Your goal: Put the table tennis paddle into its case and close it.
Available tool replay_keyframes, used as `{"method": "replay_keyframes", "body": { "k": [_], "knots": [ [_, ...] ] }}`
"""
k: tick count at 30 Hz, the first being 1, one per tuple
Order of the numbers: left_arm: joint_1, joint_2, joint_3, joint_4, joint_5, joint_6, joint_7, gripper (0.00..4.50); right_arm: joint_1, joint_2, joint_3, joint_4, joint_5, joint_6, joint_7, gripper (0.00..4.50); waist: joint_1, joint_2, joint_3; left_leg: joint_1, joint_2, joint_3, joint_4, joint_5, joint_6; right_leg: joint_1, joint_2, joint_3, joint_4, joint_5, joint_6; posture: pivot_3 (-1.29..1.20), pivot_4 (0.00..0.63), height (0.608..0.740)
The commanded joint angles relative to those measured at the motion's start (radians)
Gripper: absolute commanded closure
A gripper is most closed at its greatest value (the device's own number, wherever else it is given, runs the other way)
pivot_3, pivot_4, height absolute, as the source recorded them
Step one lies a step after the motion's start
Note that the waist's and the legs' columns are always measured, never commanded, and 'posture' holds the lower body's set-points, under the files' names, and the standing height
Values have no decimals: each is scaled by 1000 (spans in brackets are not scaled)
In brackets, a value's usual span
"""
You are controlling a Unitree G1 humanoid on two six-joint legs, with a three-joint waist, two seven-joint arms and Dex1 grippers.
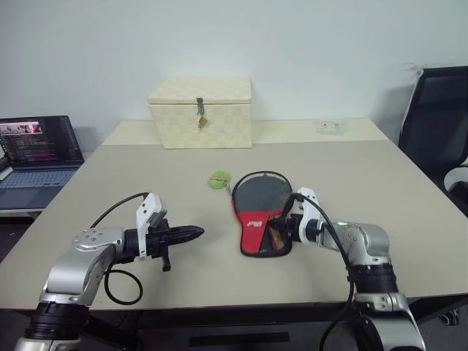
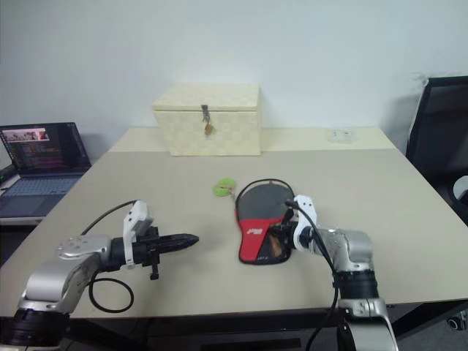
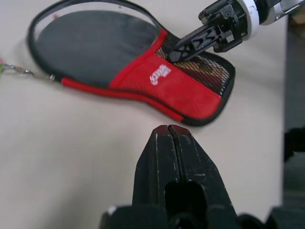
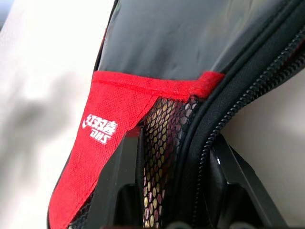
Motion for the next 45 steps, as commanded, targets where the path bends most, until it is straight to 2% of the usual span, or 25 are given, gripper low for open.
{"method": "replay_keyframes", "body": {
  "k": [1,10,18,20,21,28,30,34,37,39,42,45],
  "knots": [
    [16,26,9,-65,-32,19,-16,4500,58,59,22,-163,64,155,-24,3309,0,0,0,0,0,0,0,0,0,0,0,0,1,0,0,0,150,740],
    [21,26,1,-80,-33,31,-13,4500,137,219,-48,-327,40,298,-108,3379,-1,0,0,3,0,2,1,0,0,0,1,0,4,-1,-1,0,150,740],
    [11,25,-3,-70,-27,25,-10,4500,168,241,-46,-330,2,282,-151,3381,-1,0,0,3,0,2,1,0,0,0,1,-1,4,-1,-1,0,150,740],
    [15,24,-2,-74,-28,23,-7,4500,178,233,-52,-351,-2,291,-161,2656,-1,0,0,3,0,2,1,0,0,0,1,0,4,-1,-1,0,150,740],
    [16,24,-1,-75,-28,23,-4,4500,183,223,-53,-366,1,295,-163,2468,0,0,0,3,0,2,1,0,0,0,1,-1,4,-1,-1,0,150,740],
    [32,13,9,-82,-31,16,25,4500,178,77,16,-508,43,298,-136,104,4,0,0,2,-2,2,1,0,0,1,1,-1,4,-1,0,0,150,740],
    [37,12,9,-83,-32,13,29,4500,176,47,24,-529,62,298,-127,42,3,0,0,2,-2,2,1,0,0,1,1,-1,4,-2,0,0,150,740],
    [48,8,15,-84,-32,4,43,4500,172,-138,68,-614,151,298,-35,42,3,0,0,2,-1,2,1,0,0,1,1,-1,4,-3,1,0,150,740],
    [56,7,26,-83,-35,-1,55,4500,136,-236,27,-618,228,298,47,42,3,0,0,2,-1,2,1,0,0,1,1,-1,4,-4,3,0,150,740],
    [62,6,34,-81,-37,-2,67,4500,70,-250,-6,-573,251,293,92,42,-1,0,0,2,-1,2,1,0,0,1,1,-1,4,-4,4,0,150,740],
    [61,-7,51,-73,-41,4,99,4500,-11,-276,99,-475,187,104,126,42,-3,0,0,3,-1,3,2,0,0,1,2,0,4,-4,4,0,150,740],
    [49,-22,55,-57,-39,8,131,4500,-80,-202,212,-308,100,-80,125,42,-3,-1,0,3,-1,3,2,0,0,1,3,-1,4,-4,3,0,150,740]
  ]
}}
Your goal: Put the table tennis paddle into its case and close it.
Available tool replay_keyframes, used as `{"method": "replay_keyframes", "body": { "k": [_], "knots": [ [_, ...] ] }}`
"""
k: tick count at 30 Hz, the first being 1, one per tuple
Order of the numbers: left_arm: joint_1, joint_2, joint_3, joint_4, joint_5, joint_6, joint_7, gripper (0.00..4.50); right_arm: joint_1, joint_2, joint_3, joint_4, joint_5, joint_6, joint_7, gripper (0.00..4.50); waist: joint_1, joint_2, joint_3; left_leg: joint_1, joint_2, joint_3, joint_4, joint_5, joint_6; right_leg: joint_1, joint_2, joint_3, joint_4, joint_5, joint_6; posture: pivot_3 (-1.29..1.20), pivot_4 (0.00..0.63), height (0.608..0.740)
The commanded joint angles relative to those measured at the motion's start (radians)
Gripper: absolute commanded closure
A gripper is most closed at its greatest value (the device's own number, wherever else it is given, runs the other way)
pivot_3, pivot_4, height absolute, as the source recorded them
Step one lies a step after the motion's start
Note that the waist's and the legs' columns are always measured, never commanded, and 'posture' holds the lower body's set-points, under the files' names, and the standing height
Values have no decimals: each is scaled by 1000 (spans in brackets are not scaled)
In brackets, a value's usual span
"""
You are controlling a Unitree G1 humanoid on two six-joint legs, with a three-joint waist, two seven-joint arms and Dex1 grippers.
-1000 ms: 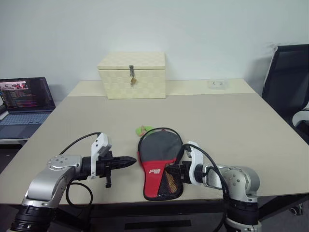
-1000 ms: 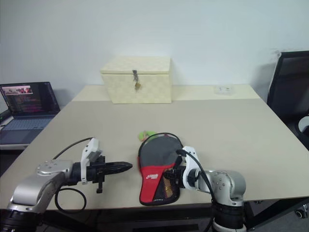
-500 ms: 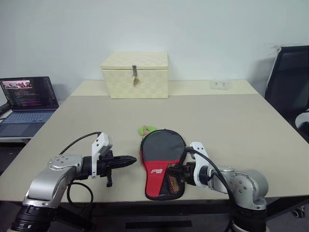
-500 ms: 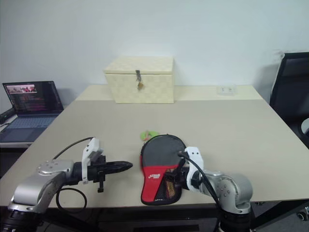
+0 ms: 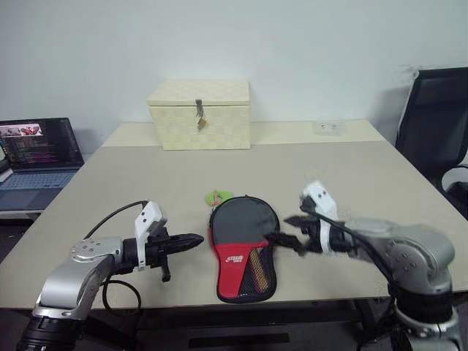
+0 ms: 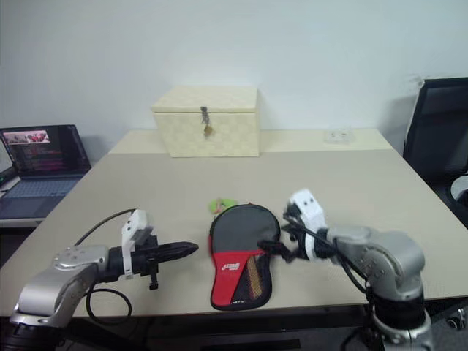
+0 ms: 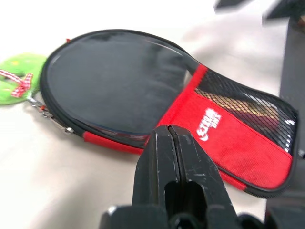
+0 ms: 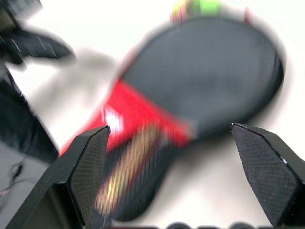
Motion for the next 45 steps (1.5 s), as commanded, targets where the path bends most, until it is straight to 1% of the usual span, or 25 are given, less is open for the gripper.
{"method": "replay_keyframes", "body": {
  "k": [1,2,3,5,8,11,12,14,15,18,19,20,22,23,24,25,26,28,30,38,39,41,45],
  "knots": [
    [-23,-16,37,2,-10,-12,43,4500,-56,68,145,171,-114,-232,15,42,0,0,0,0,0,1,0,0,0,0,0,0,0,0,0,0,150,740],
    [-31,-24,37,8,-10,-9,58,4500,-68,83,191,225,-158,-299,18,42,1,0,0,0,0,0,0,0,0,0,0,0,0,1,-1,0,150,740],
    [-48,-36,37,24,-3,-9,83,4500,-81,129,229,316,-204,-376,5,42,1,0,0,0,0,0,0,0,0,0,0,0,0,1,-2,0,150,740],
    [-80,-57,37,59,12,-12,126,4500,-86,187,277,429,-257,-471,4,42,4,0,0,-1,0,0,0,0,0,-1,0,0,0,3,-4,0,150,740],
    [-125,-78,18,128,71,-54,190,4500,-62,221,300,485,-290,-526,18,42,10,0,0,-2,-1,-1,0,0,0,-1,-1,-1,0,3,-4,0,150,740],
    [-204,-117,-15,242,146,-110,259,4500,-25,238,305,509,-319,-548,9,42,22,-1,0,-3,-2,-2,0,0,0,-1,-2,-2,0,3,-4,0,150,740],
    [-233,-130,-23,283,166,-124,279,4324,-15,242,305,509,-325,-549,6,12,26,-1,0,-3,-2,-2,1,0,0,-1,-3,-3,0,3,-3,0,150,740],
    [-312,-159,-45,388,209,-152,315,3938,4,250,300,502,-337,-540,-4,0,29,-1,0,-3,-2,-2,2,0,0,0,-2,-3,0,3,-3,0,150,740],
    [-361,-175,-58,452,231,-171,325,3634,13,254,297,493,-339,-535,-6,0,32,-1,0,-3,-2,-2,2,0,0,0,-2,-3,1,3,-3,0,150,740],
    [-526,-226,-88,679,289,-242,348,2643,28,263,290,473,-342,-523,-11,0,33,-2,-1,-2,-2,-2,2,0,0,0,-1,-3,2,3,-3,0,150,740],
    [-575,-240,-94,755,306,-269,352,2228,32,265,290,469,-343,-520,-13,0,31,-3,-2,-3,-3,-3,3,0,0,0,0,-4,1,3,-3,0,150,740],
    [-629,-253,-101,839,326,-297,359,1965,34,268,290,465,-345,-517,-16,0,31,-3,-2,-3,-3,-3,3,0,0,0,0,-4,1,3,-3,0,150,740],
    [-722,-277,-114,997,364,-346,370,1291,38,274,290,455,-347,-508,-20,0,27,-3,-2,-3,-3,-1,3,0,0,0,0,-3,1,4,-2,0,150,740],
    [-760,-286,-120,1064,382,-364,379,895,39,277,290,450,-348,-504,-21,0,27,-3,-2,-3,-3,-1,2,0,0,0,0,-3,1,4,-2,0,150,740],
    [-786,-292,-123,1115,395,-382,384,667,40,279,290,447,-349,-500,-23,0,25,-3,-2,-3,-3,-1,2,0,0,0,0,-3,1,4,-2,0,150,740],
    [-817,-302,-128,1171,411,-392,383,278,40,281,289,443,-349,-496,-25,0,22,-3,-2,-3,-4,-1,2,0,0,0,0,-2,1,4,-2,0,150,740],
    [-844,-312,-133,1221,423,-391,380,7,41,283,287,440,-349,-491,-27,0,21,-3,-2,-3,-4,-1,2,0,0,-1,0,-2,1,4,-2,0,150,740],
    [-889,-337,-138,1310,445,-370,360,7,43,286,285,432,-349,-480,-34,0,20,-3,-2,-3,-4,-1,2,0,0,-1,0,-3,1,3,-3,0,150,740],
    [-909,-350,-142,1366,474,-369,373,7,44,284,284,424,-349,-470,-40,0,20,-3,-2,-4,-4,-1,2,0,0,-1,1,-3,1,3,-3,0,150,740],
    [-930,-395,-130,1429,528,-384,445,7,55,275,279,397,-356,-446,-63,0,21,-4,-2,-4,-3,-2,2,0,0,-1,0,-3,1,3,-2,0,150,740],
    [-930,-400,-126,1431,530,-384,454,365,57,274,280,394,-357,-445,-64,0,22,-4,-2,-4,-4,-2,2,0,0,-1,0,-3,1,3,-2,0,150,740],
    [-928,-408,-120,1433,536,-384,462,916,59,271,282,388,-362,-445,-66,0,22,-4,-2,-4,-4,-2,3,0,0,-1,0,-3,1,3,-2,0,150,740],
    [-919,-416,-112,1436,544,-383,471,2399,50,260,292,378,-385,-478,-62,0,22,-4,-2,-3,-4,-2,3,0,0,-1,0,-3,2,3,-2,0,150,740]
  ]
}}
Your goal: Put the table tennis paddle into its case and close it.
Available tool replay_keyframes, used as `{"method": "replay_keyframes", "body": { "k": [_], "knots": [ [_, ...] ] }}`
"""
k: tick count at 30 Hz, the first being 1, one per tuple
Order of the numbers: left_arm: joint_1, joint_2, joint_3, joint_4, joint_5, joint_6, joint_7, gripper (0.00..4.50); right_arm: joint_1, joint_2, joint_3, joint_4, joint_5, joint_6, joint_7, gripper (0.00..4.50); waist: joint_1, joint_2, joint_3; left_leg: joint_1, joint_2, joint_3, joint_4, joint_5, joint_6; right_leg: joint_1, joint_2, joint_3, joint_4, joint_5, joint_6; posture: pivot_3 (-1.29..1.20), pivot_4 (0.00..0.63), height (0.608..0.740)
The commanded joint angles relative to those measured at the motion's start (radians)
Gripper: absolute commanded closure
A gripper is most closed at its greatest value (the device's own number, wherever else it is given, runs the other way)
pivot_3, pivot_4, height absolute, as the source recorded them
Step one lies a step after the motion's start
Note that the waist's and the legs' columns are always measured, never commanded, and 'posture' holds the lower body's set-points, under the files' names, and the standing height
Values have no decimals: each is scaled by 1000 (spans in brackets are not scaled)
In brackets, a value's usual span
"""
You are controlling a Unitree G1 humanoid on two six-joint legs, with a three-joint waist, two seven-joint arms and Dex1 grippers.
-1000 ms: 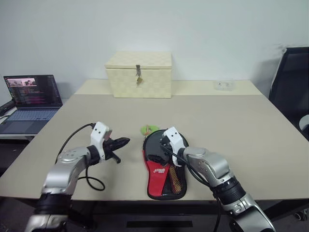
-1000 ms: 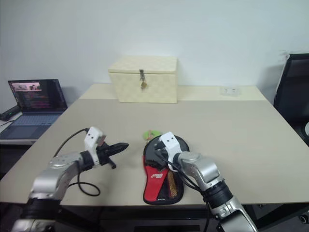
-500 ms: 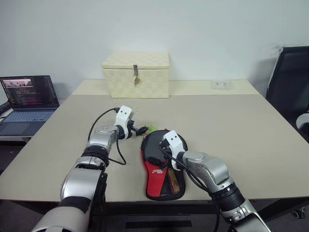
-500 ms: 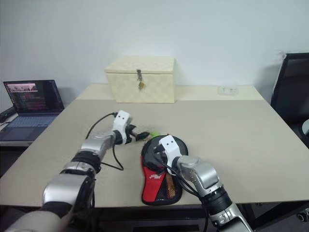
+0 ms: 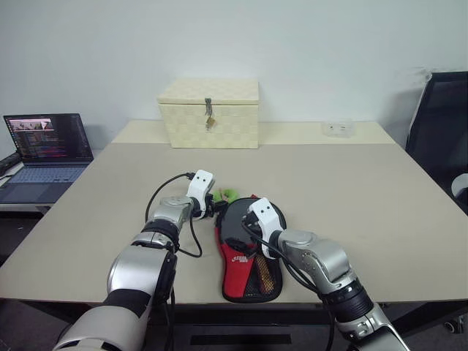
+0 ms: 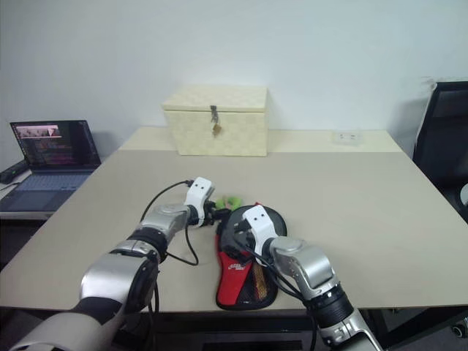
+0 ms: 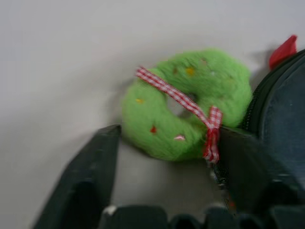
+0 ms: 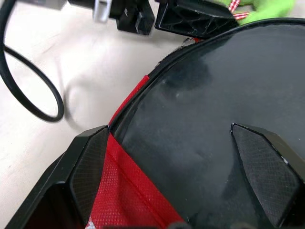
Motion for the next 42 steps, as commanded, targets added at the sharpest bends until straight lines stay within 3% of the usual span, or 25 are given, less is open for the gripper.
{"method": "replay_keyframes", "body": {
  "k": [1,5,7,14,21,30,42],
  "knots": [
    [-7,-1,12,4,17,-5,25,2711,-11,-9,-3,-39,-24,-35,0,0,0,0,0,0,0,0,0,0,0,0,0,0,0,0,0,0,150,740],
    [-1,0,18,5,24,-5,35,4084,-41,-8,-4,-9,-57,-90,-6,0,-2,0,0,0,0,0,0,0,0,0,0,0,1,0,0,0,150,740],
    [3,2,21,5,29,-4,42,4468,-55,-6,-2,59,-86,-130,-10,0,-5,0,0,2,-1,1,0,0,0,0,0,1,1,0,0,0,150,740],
    [2,1,17,10,55,-8,112,4468,-40,-24,37,170,-145,-157,28,0,-10,-1,-1,3,0,1,0,1,-1,1,1,1,2,0,0,0,150,740],
    [-42,-26,-20,17,131,-72,242,4468,17,-43,61,143,-170,-108,51,0,-14,-3,-3,5,0,0,0,2,-3,2,1,0,4,0,0,0,150,740],
    [-170,-121,-150,34,306,-197,354,4468,134,-81,117,6,-182,-31,69,0,-6,-6,-4,3,-1,0,0,2,-4,2,0,0,3,0,1,0,150,740],
    [-265,-237,-389,48,567,-388,432,4468,174,-91,139,-43,-185,1,59,0,-1,-6,-4,3,-3,0,-1,2,-4,3,1,0,1,0,1,0,150,740]
  ]
}}
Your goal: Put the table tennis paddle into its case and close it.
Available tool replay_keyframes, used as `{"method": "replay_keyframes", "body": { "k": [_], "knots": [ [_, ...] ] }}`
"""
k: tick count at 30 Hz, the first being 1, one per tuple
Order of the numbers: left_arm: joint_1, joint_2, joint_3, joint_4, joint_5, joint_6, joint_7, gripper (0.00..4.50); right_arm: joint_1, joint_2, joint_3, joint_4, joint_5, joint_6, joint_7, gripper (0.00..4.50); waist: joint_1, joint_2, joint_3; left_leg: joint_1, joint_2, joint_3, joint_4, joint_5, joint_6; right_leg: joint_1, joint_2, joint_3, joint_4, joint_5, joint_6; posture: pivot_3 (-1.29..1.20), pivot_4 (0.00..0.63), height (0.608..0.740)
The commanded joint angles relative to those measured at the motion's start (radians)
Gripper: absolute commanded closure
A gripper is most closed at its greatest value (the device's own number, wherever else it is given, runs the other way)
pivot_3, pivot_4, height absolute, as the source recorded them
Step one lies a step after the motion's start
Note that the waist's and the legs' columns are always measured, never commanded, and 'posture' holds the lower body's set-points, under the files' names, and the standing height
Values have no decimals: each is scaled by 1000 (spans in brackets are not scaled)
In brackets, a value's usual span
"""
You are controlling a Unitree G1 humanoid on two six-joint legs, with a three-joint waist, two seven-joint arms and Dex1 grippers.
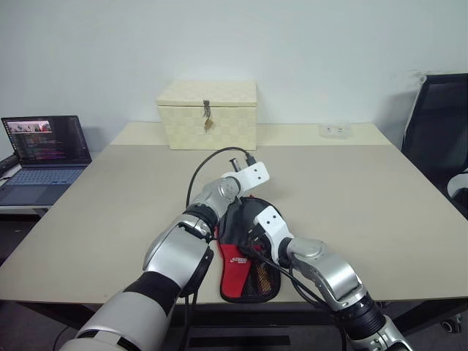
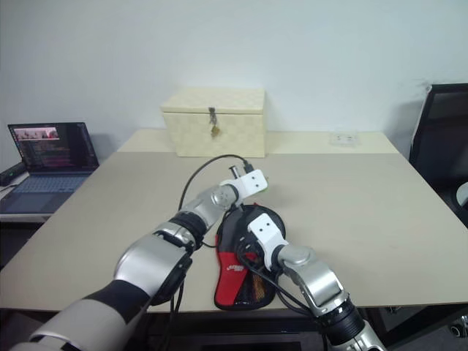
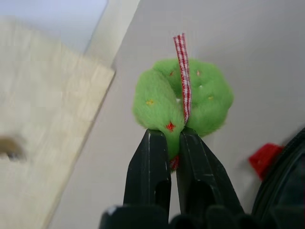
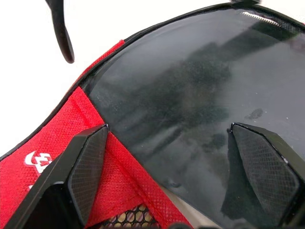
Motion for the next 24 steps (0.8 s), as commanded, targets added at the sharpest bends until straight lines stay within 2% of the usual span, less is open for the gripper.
{"method": "replay_keyframes", "body": {
  "k": [1,4,9,16,19,24],
  "knots": [
    [-80,-42,-71,-33,75,-101,42,4468,62,-7,58,48,-12,72,9,0,3,0,0,0,0,0,0,0,0,0,0,0,0,0,0,0,150,740],
    [-98,-105,-120,-35,116,-177,41,4468,78,-3,59,36,-16,76,6,0,7,0,0,0,0,0,0,0,0,0,0,0,0,0,1,0,150,740],
    [-98,-174,-133,-39,117,-261,2,4468,79,4,50,42,-25,69,8,0,10,0,0,0,0,0,0,0,0,0,0,0,-1,-2,4,0,150,740],
    [-51,-187,-99,-41,70,-305,-118,4468,58,16,43,71,-28,56,11,0,9,2,-1,0,-1,0,0,0,0,1,0,0,-1,-2,4,0,150,740],
    [-37,-171,-64,-40,34,-283,-166,3568,45,23,43,86,-27,48,18,0,7,2,-1,1,-1,0,0,0,0,1,0,0,0,-2,4,0,150,740],
    [-20,-133,-11,-42,-18,-255,-234,1805,20,27,43,107,-25,44,37,0,-5,2,-2,3,-1,0,0,0,0,2,2,1,0,-2,4,0,150,740]
  ]
}}
